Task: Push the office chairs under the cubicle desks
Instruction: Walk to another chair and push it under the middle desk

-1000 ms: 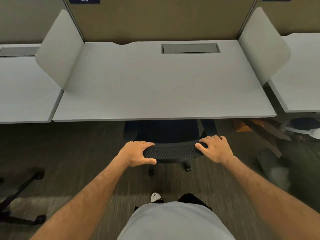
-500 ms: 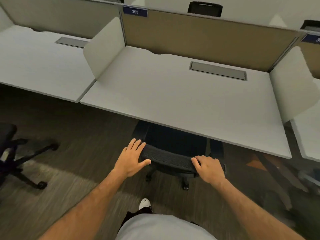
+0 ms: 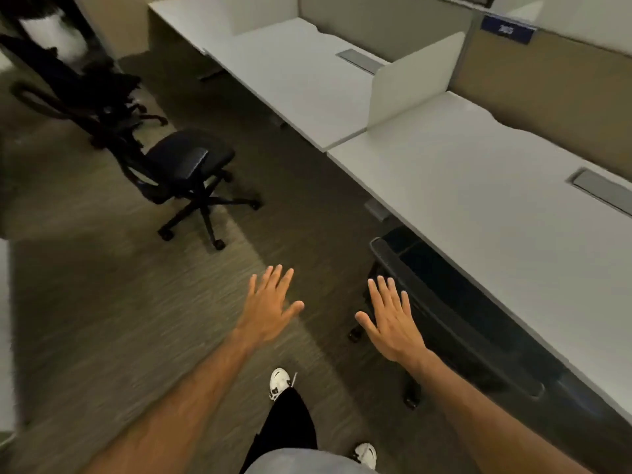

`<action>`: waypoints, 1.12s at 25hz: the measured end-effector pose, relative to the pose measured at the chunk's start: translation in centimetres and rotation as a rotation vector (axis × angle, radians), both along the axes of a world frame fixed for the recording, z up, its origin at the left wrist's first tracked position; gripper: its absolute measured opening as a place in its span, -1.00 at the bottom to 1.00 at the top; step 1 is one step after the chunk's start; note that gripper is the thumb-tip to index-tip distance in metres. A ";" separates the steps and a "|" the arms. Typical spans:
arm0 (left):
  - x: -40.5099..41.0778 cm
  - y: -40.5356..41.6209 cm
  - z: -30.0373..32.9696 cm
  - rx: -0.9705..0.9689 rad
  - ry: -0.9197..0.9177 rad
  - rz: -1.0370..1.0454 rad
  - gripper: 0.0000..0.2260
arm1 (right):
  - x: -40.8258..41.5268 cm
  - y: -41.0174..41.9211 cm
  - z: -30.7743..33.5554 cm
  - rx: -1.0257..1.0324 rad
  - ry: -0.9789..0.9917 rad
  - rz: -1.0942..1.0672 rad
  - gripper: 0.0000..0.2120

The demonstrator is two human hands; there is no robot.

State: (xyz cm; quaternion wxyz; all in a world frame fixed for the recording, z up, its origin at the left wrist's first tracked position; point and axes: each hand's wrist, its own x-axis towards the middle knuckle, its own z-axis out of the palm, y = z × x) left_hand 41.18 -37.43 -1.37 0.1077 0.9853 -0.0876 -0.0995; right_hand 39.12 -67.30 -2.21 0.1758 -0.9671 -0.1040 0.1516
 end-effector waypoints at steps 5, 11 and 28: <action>-6.0 10.9 2.5 -0.029 -0.026 0.294 -0.17 | 1.9 12.1 1.5 0.036 -0.055 0.349 -0.29; -7.6 22.7 6.8 -0.038 -0.136 0.476 -0.29 | 5.1 28.5 6.7 0.155 -0.133 0.578 -0.26; -0.6 53.5 17.5 -0.044 -0.427 0.676 -0.31 | 16.7 67.1 17.6 0.412 -0.378 0.791 -0.26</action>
